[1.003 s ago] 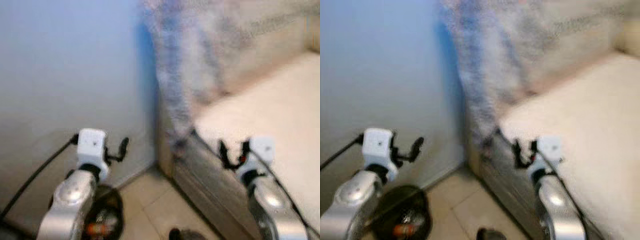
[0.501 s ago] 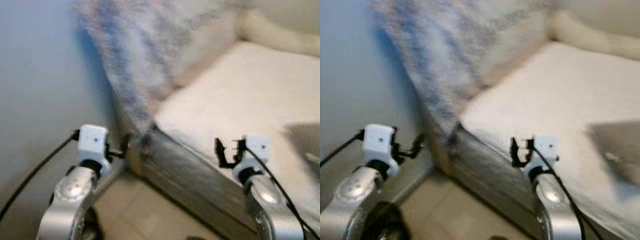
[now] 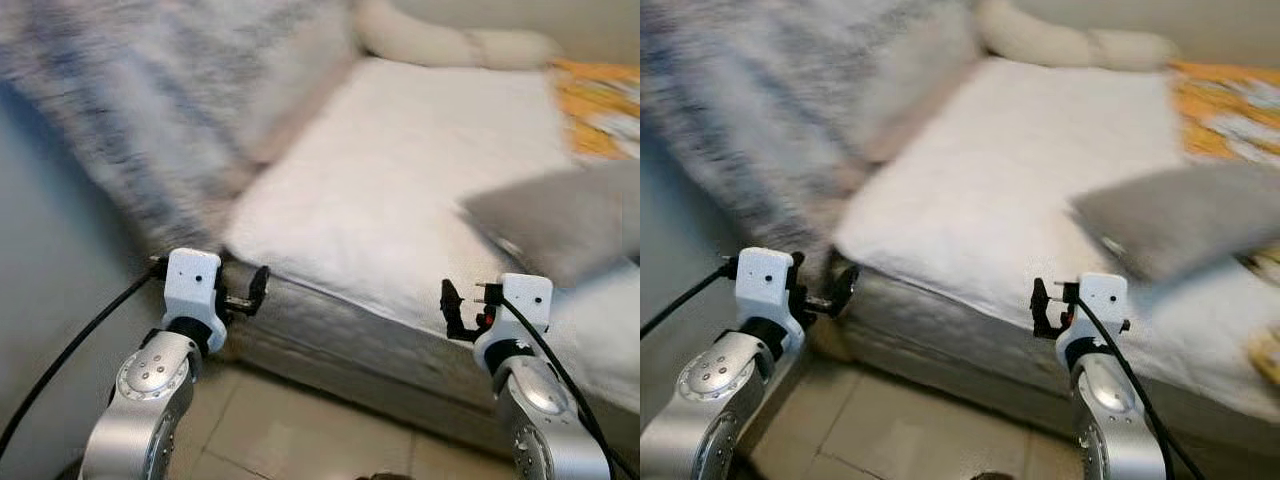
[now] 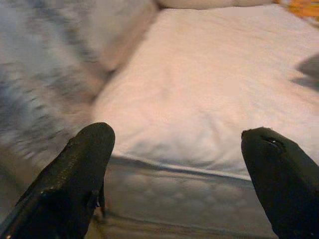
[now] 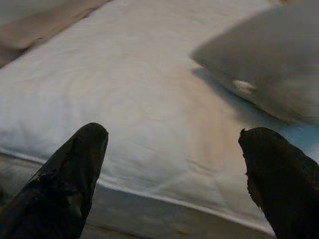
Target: Clean up the room
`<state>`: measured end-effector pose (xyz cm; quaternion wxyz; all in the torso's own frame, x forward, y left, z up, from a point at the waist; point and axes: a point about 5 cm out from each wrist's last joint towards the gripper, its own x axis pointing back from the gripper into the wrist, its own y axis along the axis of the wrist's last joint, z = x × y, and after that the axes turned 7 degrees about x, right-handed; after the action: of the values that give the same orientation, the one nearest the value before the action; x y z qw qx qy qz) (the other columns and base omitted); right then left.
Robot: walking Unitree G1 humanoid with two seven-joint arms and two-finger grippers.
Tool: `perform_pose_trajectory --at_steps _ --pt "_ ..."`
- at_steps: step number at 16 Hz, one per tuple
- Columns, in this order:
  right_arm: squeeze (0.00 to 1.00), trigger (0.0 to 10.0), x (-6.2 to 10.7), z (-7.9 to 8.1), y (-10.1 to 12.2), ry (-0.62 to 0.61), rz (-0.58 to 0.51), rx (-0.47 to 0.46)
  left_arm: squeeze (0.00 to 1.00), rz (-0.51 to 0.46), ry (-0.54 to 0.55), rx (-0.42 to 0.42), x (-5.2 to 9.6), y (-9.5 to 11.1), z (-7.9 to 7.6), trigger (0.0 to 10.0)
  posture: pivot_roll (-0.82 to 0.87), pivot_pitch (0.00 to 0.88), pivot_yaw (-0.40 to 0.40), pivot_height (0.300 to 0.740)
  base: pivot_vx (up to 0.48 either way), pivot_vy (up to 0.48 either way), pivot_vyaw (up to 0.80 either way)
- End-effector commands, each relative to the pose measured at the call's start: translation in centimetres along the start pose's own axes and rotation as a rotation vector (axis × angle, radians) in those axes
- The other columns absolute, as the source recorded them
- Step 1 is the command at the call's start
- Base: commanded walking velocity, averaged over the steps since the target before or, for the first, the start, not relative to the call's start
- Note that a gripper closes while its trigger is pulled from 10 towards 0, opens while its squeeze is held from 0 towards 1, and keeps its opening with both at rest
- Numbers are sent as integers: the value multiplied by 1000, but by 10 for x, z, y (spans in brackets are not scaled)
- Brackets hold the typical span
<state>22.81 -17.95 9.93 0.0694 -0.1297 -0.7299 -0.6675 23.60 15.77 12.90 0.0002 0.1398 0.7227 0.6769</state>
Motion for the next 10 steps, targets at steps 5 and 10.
perform_pose_trajectory --at_steps 5,10 --pt "0 10000 0 -4 4 -13 -19 11 0 -11 -24 8 -1 2 -3 10000 -24 0 12 740 314 0 -800" --pt "0 10000 -2 -3 7 -5 -43 22 0 -16 -21 7 -2 2 -3 10000 -24 0 10 740 337 0 -768"
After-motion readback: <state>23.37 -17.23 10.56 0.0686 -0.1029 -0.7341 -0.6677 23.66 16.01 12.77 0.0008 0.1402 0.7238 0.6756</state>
